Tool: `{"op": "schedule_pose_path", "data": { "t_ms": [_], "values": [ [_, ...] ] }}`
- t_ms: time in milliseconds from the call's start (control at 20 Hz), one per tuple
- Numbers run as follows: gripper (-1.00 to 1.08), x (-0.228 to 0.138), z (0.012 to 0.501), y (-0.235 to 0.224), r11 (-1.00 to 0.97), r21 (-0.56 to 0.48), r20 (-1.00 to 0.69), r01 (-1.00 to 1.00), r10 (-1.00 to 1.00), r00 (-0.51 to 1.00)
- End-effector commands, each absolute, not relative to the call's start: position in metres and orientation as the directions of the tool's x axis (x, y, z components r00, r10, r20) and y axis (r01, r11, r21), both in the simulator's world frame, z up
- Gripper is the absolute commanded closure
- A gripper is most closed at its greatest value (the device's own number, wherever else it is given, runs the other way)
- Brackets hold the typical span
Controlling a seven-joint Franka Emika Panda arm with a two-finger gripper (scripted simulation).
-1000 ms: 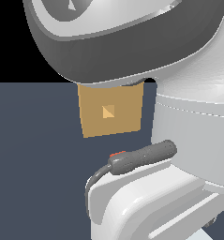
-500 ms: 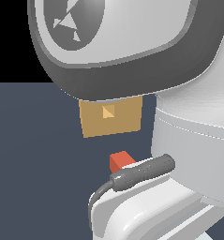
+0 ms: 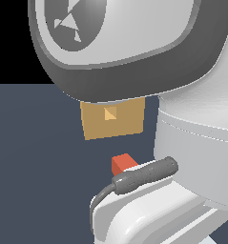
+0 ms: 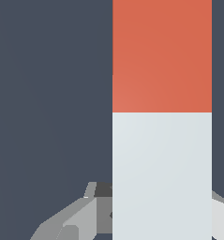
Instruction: Insert the peg into the horizontal hole in a box.
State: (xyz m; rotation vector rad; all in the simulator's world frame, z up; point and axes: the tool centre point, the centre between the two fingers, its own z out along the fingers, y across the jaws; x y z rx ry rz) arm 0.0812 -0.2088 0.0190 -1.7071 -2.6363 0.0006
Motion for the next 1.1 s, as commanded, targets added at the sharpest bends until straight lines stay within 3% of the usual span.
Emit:
{"op": "schedule_pose_path", "data": {
  "t_ms": [0, 500, 1050],
  "values": [
    [1.08, 0.081, 0.02, -0.207, 0.409, -0.001, 0.001, 0.913, 0.913, -0.409],
    [1.08, 0.071, 0.032, -0.18, 0.388, 0.0, 0.0, 0.922, 0.922, -0.388],
    [1.08, 0.05, 0.066, -0.103, 0.331, 0.0, 0.0, 0.944, 0.944, -0.331]
  ]
}}
